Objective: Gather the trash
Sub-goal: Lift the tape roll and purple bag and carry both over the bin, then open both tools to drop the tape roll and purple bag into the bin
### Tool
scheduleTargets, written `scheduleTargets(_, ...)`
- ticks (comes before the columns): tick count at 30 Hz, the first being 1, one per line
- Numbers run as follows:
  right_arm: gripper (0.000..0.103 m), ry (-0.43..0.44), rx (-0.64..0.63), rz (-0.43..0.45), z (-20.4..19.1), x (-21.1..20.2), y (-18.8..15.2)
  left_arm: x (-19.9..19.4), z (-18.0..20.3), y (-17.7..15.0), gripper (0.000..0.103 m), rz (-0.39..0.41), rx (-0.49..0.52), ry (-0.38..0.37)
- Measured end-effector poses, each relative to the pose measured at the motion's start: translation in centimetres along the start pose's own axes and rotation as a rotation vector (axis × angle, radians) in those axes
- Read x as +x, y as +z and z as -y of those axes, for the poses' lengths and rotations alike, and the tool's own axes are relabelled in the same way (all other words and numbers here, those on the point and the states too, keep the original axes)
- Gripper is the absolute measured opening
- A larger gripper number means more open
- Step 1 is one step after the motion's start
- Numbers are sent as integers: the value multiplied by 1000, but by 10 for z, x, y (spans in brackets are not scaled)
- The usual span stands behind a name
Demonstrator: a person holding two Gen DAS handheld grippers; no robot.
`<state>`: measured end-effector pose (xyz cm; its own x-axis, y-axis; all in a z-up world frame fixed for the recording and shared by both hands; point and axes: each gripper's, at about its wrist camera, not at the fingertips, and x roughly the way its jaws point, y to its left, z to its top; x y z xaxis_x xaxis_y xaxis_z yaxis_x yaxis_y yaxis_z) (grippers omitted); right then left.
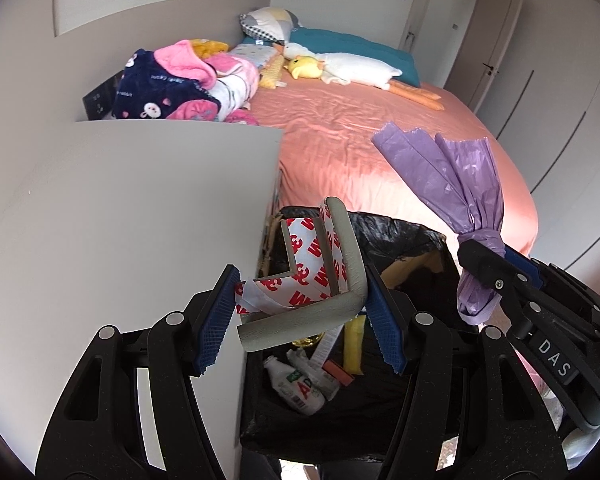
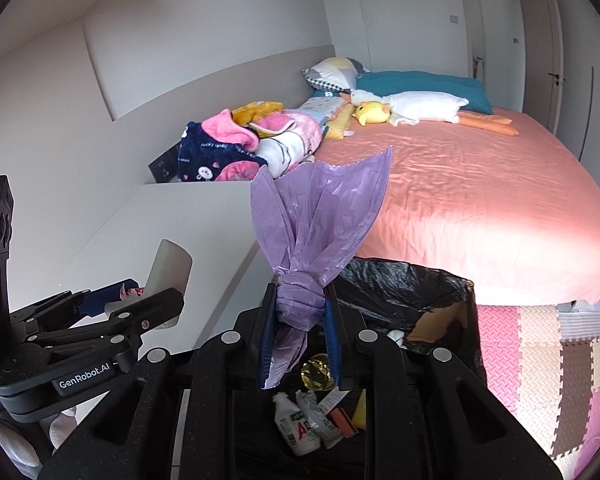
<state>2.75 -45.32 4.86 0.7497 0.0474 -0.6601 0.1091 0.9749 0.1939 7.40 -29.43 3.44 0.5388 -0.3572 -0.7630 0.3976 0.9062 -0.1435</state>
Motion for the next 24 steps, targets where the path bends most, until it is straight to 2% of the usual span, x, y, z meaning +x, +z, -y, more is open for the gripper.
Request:
scheduleTargets(14,23,-62,58,9,39,-11,-7,13,36,-3,61,-17,73,-59)
scheduleTargets(24,23,-94,95,-12,57,1,-10,26,51,-6,61,-27,115,-92)
